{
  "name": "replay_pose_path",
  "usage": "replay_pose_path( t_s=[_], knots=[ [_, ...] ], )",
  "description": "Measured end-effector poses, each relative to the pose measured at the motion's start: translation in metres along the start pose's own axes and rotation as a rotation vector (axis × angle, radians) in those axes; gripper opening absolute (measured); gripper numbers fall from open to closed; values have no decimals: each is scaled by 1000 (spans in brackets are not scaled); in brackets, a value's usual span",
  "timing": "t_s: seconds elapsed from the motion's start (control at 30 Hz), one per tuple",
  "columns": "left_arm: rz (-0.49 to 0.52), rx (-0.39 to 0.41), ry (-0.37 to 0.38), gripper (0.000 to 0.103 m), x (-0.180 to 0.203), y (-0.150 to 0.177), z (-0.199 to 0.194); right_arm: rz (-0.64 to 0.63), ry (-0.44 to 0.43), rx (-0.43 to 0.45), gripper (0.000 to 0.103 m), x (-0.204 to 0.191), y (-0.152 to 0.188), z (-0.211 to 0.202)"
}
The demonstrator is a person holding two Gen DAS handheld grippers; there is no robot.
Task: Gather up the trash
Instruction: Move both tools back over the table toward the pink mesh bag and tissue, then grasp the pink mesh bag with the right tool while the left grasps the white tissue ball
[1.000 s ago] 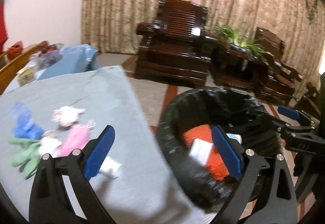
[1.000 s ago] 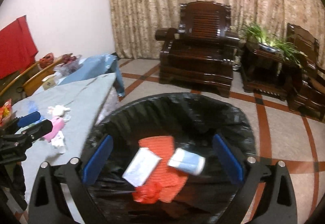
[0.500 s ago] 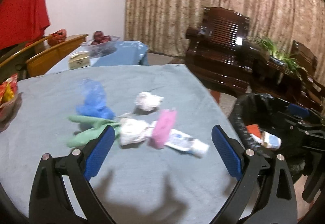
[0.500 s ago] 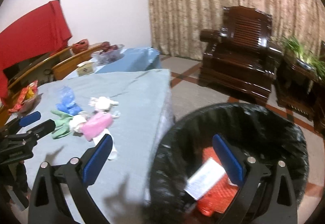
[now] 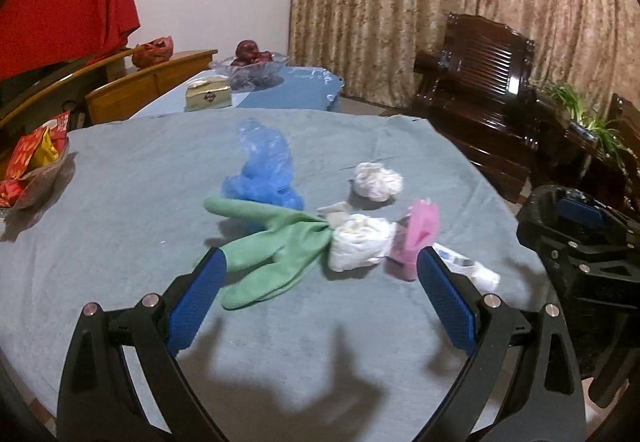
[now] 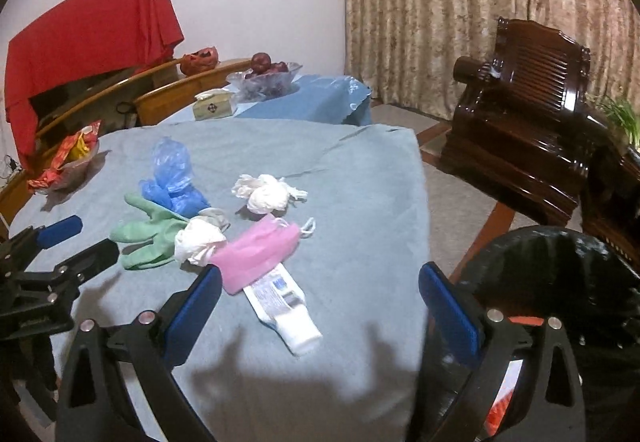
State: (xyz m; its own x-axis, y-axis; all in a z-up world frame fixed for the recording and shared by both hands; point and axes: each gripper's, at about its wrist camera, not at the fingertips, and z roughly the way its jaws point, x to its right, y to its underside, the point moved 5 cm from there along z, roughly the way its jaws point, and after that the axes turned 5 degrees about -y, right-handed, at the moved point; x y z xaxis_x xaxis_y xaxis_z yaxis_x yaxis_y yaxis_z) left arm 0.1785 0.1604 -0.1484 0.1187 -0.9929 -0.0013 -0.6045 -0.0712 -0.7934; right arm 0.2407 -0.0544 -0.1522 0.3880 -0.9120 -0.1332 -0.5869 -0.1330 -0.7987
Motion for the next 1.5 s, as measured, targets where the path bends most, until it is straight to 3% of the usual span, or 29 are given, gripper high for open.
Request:
replay_pose_path(
  t_s=[0.4,0.6,0.77,0.87,0.97,1.33,1.5],
  knots=[
    [-20,-21,-47,93,-29,1,28,-4,-21,-72,92,-24,-1,69],
    [-24,-22,-52,93,-33,-1,37,-17,-40,-120,82,-33,2,92],
    [-17,-18,-48,93,-31,-1,39,-26,-102,-158,55,-42,7,101],
    [-27,-14,-36,93,-30,-3,40,-32,-156,-180,27,-47,11,102],
    [-20,-10,-28,93,-25,-4,40,-29,-179,-178,17,-46,12,100],
    [19,-26,26,83,10,-5,52,-2,-150,-118,14,-19,-3,69],
    [46,-65,53,69,32,-3,71,9,-133,-107,14,-5,-7,63]
  ],
)
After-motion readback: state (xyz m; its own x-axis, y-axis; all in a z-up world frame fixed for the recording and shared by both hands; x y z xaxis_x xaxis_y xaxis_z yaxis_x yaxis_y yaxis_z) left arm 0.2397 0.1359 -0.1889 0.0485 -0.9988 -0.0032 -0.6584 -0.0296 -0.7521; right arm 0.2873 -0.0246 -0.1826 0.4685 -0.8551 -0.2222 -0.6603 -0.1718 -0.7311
